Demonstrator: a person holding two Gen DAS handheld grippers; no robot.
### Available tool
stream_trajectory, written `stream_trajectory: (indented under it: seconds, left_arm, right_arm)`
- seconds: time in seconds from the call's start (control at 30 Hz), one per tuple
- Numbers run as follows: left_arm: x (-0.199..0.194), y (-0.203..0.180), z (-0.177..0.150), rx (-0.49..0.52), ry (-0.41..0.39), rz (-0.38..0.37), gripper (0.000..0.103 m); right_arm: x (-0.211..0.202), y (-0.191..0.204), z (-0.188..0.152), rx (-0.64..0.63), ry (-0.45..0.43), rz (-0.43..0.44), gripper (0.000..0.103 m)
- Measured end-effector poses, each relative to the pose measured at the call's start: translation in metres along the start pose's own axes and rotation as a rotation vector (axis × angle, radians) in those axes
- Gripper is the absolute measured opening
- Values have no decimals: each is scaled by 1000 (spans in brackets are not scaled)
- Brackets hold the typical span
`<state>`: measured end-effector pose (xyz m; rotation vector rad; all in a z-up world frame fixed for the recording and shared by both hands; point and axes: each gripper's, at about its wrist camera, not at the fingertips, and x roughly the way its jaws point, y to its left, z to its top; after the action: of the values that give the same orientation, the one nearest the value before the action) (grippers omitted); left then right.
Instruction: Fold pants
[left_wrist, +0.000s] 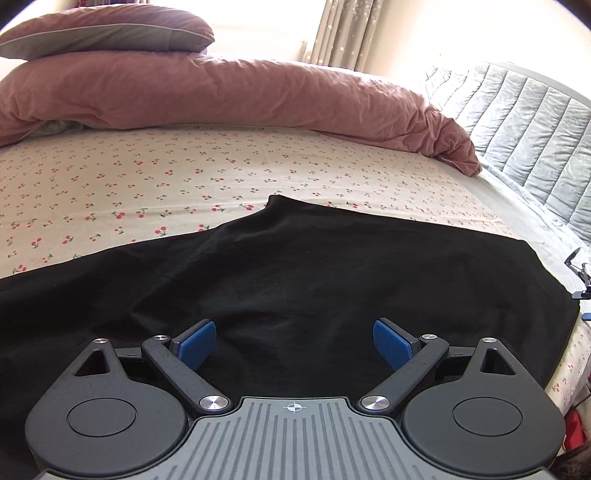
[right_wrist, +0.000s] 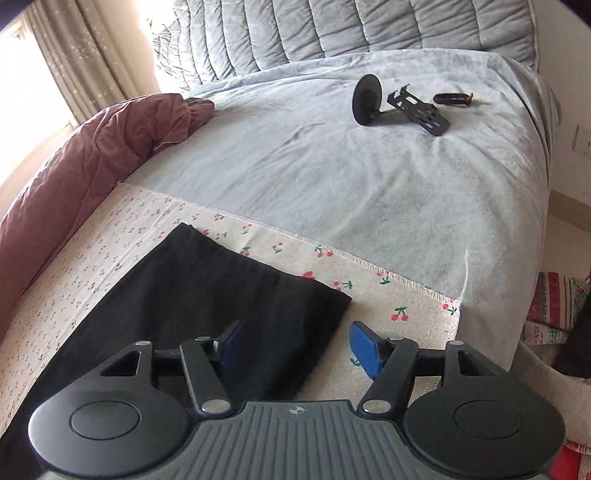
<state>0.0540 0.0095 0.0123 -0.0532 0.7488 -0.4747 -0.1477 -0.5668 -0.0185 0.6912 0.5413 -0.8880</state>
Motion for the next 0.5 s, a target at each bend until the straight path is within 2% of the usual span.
stream_trajectory:
  seconds: [0.27,0.3,0.33,0.4,0.5]
  left_arm:
    - [5,-4,-1,10,12,-2,94]
    - [5,-5,-1,9,13,-1,94]
    - [5,-4,-1,7,13,-1,94]
    - [5,-3,-1,0,14,-3,94]
    - [4,0,1,-17,12,-5,94]
  right_arm:
    - [14,-10,2,34,-43,21,34]
    - [14,-9,2,31,-47,15,27]
    - [13,-9,3,37,-51,17,16]
    - [11,-9,5,65,-53,47,5]
    - [-1,5,7,17,-101,52,5]
